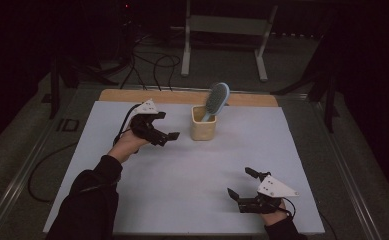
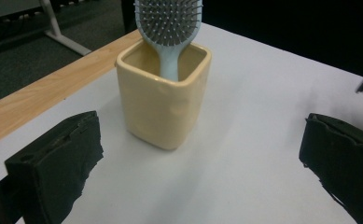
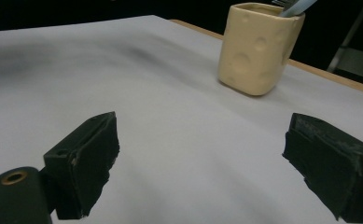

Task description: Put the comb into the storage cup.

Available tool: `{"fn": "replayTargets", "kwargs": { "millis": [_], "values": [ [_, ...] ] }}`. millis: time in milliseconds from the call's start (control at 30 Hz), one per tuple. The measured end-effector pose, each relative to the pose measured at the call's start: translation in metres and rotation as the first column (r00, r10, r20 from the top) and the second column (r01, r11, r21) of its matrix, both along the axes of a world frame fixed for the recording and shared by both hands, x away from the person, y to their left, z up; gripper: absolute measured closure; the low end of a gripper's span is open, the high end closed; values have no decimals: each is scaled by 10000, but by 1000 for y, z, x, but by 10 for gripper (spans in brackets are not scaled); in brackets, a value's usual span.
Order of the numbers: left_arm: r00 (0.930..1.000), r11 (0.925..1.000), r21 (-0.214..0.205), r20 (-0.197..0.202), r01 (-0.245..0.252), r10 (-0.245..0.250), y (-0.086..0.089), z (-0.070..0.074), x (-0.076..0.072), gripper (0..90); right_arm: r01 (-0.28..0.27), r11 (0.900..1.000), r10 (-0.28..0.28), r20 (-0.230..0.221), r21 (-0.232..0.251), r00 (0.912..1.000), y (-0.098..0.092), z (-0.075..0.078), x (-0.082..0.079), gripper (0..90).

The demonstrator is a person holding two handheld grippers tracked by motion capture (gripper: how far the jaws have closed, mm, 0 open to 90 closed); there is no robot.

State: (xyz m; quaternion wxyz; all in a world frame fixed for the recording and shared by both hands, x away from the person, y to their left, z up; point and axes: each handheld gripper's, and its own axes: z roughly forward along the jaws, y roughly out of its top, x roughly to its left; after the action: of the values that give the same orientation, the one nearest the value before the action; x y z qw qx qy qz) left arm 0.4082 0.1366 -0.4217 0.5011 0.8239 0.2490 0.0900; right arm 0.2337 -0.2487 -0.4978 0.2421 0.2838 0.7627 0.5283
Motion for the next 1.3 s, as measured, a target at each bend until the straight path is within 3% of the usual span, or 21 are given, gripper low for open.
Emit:
{"fn": "replayTargets", "kwargs": {
  "millis": [100,567,1300],
  "values": [
    [9999,9999,-132,-18,-105,105,9,-1,-5,0,-15,9999,14,-31,-127,10000,1,-1,1,97],
    [9995,9995,111,-93,-300,301,47,-11,-35,0,-40,9996,40,-13,-276,10000,2,-3,4,97],
    [9950,9892,1225,-489,-805,870,97,-37,-90,0,-44,9996,46,52,-295,10000,4,-2,2,97]
  ]
}}
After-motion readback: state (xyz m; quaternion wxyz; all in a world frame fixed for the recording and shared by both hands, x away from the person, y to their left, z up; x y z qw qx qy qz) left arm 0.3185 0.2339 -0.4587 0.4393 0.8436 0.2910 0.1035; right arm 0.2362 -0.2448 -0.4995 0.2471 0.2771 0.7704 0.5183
